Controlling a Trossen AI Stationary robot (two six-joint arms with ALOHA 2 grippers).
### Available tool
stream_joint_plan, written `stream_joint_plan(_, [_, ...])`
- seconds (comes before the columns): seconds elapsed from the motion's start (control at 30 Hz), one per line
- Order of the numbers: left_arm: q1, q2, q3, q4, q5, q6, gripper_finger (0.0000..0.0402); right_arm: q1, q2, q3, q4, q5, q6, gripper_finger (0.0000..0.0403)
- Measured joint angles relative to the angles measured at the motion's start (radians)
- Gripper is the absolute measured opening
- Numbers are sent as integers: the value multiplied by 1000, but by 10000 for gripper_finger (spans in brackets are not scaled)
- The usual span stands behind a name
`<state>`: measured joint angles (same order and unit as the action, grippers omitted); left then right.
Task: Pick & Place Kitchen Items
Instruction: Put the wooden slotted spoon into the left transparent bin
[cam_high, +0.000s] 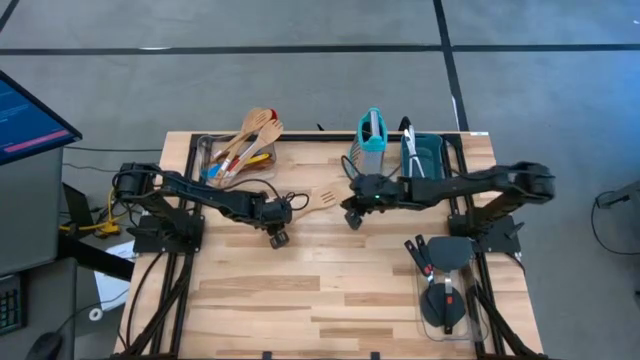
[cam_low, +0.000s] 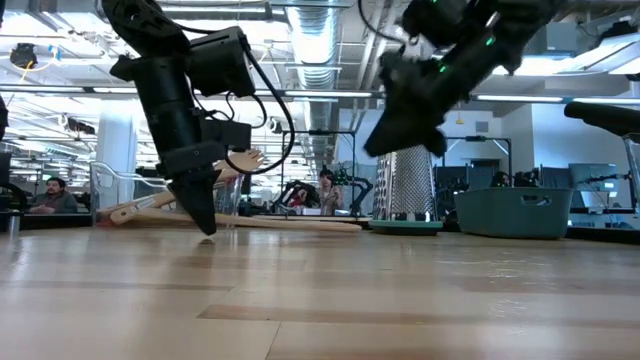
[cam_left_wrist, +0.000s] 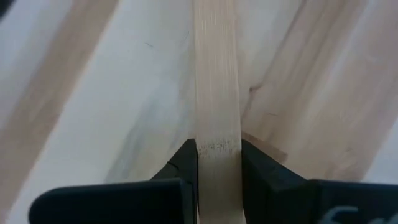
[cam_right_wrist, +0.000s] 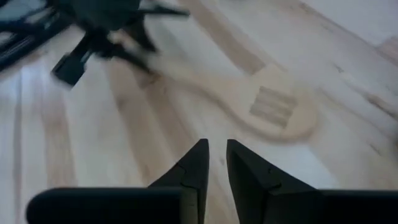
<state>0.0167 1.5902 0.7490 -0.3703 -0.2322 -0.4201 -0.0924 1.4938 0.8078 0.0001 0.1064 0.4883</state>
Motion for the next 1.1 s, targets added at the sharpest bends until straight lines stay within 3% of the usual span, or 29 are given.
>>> stream_joint_plan(0.2, [0, -58, -1, -7, -108, 57, 44, 80, -127, -1, -183, -1, 0, 53])
stream_joint_plan(0.43, [0, -324, -1, -16, -307, 139, 44, 171, -134, 1, -196, 9, 2, 38])
stream_joint_plan(0.67, [13, -592, -44, -36, -685, 262, 44, 232, -64, 1, -172, 76, 60, 20])
stream_joint_plan(0.73, [39, -641, -81, -37, -751, 282, 44, 238, -34, 2, -142, 79, 63, 16])
stream_joint_plan(0.9, [154, -709, -203, -24, -767, 283, 45, 237, 21, 2, -43, 78, 80, 11])
stream_joint_plan(1.1, [315, -724, -366, 210, -771, 273, 46, 237, 33, 3, 34, 78, 89, 12])
